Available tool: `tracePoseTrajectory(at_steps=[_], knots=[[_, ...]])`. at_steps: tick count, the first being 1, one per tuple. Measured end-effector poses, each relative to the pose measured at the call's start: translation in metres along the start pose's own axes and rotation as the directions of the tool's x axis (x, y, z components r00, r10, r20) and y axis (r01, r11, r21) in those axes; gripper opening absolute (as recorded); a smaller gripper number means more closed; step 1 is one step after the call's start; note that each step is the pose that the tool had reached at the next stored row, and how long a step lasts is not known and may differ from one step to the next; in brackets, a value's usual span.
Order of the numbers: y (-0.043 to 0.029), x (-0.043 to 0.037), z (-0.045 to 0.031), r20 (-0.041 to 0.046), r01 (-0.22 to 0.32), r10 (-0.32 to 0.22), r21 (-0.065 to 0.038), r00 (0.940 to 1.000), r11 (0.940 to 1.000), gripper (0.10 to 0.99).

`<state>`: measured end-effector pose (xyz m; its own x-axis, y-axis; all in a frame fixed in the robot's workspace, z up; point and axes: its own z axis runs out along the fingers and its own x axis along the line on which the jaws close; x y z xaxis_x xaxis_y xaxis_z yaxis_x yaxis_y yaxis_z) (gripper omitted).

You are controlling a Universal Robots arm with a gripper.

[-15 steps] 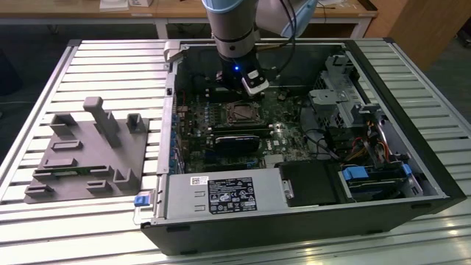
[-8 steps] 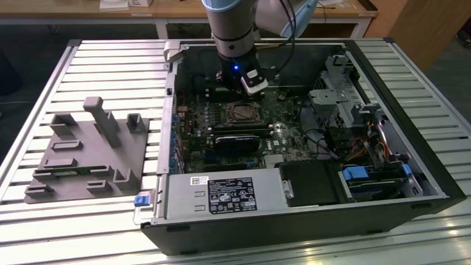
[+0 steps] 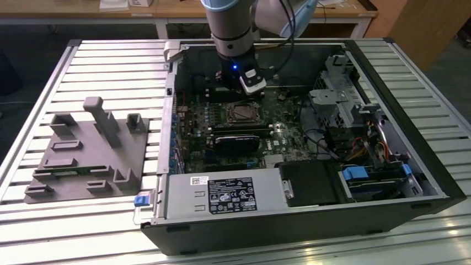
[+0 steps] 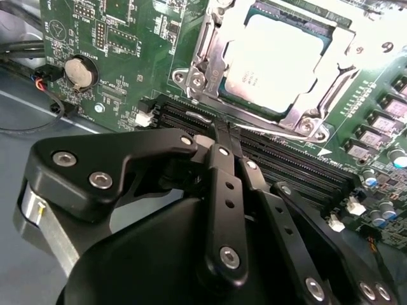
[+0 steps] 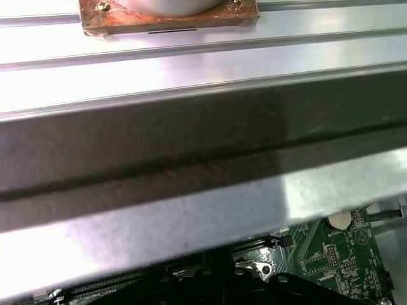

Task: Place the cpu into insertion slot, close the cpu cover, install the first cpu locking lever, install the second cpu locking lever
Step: 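Install the first cpu locking lever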

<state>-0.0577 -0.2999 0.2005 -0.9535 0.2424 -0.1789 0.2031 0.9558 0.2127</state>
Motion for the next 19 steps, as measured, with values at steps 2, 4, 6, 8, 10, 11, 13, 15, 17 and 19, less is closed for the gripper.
tracePoseTrajectory(at_steps=[2, 4, 6, 8, 10, 11, 13, 15, 17, 19], knots=[[0.0003, 0.0005, 0.0005, 0.0013, -0.005, 0.005, 0.001, 1.0000, 1.0000, 0.106], [0.0002, 0.0006, 0.0012, 0.0028, -0.010, 0.010, 0.004, 1.0000, 0.9999, 0.106], [0.0000, 0.0007, 0.0018, 0.0051, -0.016, 0.016, 0.008, 0.9999, 0.9998, 0.106], [-0.0001, 0.0009, 0.0026, 0.0081, -0.025, 0.025, 0.013, 0.9996, 0.9996, 0.106], [-0.0004, 0.0011, 0.0035, 0.0115, -0.039, 0.039, 0.016, 0.9992, 0.9991, 0.106], [-0.0005, 0.0011, 0.0040, 0.0129, -0.045, 0.045, 0.018, 0.9989, 0.9988, 0.106], [-0.0007, 0.0013, 0.0050, 0.0159, -0.058, 0.057, 0.020, 0.9982, 0.9981, 0.106], [-0.0009, 0.0015, 0.0060, 0.0187, -0.070, 0.069, 0.022, 0.9974, 0.9973, 0.106], [-0.0011, 0.0017, 0.0068, 0.0210, -0.079, 0.079, 0.024, 0.9967, 0.9966, 0.106], [-0.0012, 0.0018, 0.0077, 0.0229, -0.087, 0.086, 0.025, 0.9960, 0.9959, 0.106]])
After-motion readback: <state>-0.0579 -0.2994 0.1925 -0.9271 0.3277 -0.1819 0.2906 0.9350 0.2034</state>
